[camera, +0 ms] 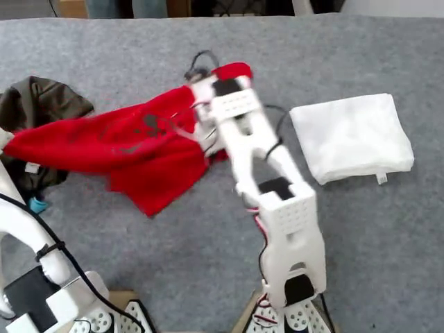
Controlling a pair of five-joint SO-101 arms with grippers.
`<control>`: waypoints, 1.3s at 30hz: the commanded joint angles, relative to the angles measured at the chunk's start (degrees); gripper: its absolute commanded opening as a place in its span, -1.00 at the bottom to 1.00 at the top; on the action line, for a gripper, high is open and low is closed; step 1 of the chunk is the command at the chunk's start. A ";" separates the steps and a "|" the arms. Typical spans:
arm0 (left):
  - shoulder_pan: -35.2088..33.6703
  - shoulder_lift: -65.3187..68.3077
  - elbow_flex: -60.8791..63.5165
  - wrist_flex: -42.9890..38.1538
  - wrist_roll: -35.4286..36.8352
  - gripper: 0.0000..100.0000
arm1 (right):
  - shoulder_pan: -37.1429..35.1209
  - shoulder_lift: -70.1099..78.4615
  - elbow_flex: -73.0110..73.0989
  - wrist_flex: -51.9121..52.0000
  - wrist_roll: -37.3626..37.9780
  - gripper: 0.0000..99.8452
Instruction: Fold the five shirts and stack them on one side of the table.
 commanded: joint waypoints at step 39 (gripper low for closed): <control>3.03 -2.29 4.53 -1.67 0.18 -0.94 | -12.92 -4.53 -4.88 15.21 -27.78 -0.68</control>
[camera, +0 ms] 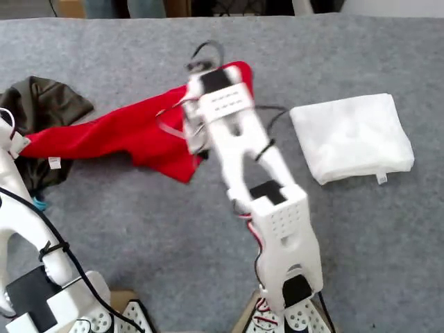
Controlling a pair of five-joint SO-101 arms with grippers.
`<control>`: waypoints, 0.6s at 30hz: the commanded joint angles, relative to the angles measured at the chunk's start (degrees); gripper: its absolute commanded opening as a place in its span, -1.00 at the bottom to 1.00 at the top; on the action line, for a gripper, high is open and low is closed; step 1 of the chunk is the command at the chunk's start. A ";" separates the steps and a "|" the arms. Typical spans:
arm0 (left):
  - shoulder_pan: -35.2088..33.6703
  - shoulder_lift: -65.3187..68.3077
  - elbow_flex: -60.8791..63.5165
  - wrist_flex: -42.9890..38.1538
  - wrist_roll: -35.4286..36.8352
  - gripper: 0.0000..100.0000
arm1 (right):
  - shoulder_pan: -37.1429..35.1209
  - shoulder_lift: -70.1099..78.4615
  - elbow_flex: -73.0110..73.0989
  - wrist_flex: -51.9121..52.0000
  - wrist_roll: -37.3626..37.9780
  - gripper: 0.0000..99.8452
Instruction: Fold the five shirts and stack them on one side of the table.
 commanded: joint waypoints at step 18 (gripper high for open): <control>-0.04 -2.20 -0.31 -0.88 0.09 -0.94 | -8.62 9.19 -10.24 -0.26 -15.65 -0.68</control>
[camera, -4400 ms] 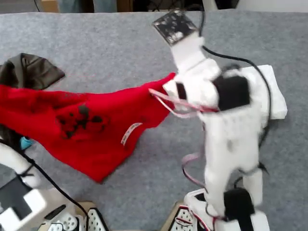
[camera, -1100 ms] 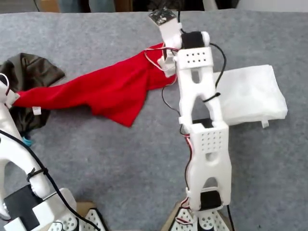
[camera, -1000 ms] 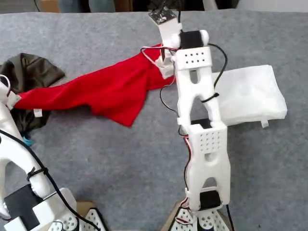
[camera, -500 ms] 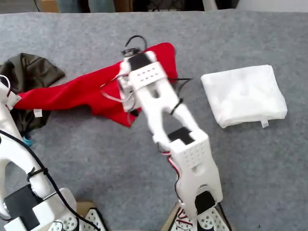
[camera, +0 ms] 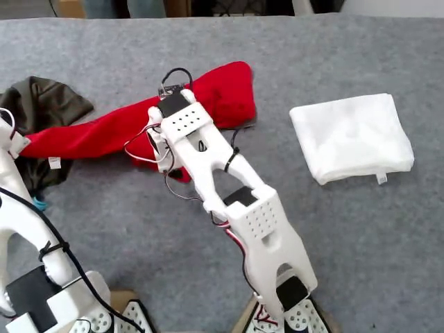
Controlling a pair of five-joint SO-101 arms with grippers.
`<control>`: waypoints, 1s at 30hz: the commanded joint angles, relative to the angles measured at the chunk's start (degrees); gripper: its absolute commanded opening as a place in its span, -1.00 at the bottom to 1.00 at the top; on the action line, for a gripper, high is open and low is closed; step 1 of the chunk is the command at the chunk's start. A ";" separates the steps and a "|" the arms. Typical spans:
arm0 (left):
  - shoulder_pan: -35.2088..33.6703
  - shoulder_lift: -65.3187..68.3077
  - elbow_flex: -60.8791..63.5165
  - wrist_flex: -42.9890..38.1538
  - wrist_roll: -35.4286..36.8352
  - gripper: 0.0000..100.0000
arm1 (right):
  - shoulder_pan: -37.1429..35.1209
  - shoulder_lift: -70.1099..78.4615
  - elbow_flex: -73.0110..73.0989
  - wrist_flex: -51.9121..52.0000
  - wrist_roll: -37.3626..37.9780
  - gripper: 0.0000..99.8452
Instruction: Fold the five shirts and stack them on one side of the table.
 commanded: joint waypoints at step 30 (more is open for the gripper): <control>-0.04 -2.11 1.01 -1.32 0.09 -0.94 | -1.41 3.74 -5.23 -4.75 -8.97 -0.50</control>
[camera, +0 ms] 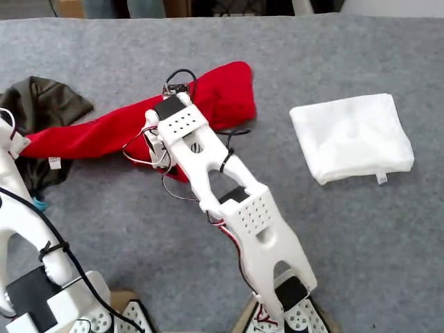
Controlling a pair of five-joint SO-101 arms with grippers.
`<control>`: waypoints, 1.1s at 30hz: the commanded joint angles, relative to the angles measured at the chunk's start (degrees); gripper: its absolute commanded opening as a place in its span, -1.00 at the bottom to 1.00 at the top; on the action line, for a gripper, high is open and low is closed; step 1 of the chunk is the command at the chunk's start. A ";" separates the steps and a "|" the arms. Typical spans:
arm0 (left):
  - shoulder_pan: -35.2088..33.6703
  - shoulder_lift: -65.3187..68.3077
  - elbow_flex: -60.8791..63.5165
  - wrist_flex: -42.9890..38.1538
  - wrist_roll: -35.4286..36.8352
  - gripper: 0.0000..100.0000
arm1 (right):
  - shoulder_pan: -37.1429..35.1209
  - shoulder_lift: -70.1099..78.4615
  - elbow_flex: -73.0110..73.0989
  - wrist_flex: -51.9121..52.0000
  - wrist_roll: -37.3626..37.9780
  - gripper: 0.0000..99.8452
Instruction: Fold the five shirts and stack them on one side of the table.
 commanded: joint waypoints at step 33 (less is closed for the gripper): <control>-0.13 -2.64 3.82 -5.71 0.09 -0.94 | 5.01 2.07 -8.40 5.80 0.70 -0.97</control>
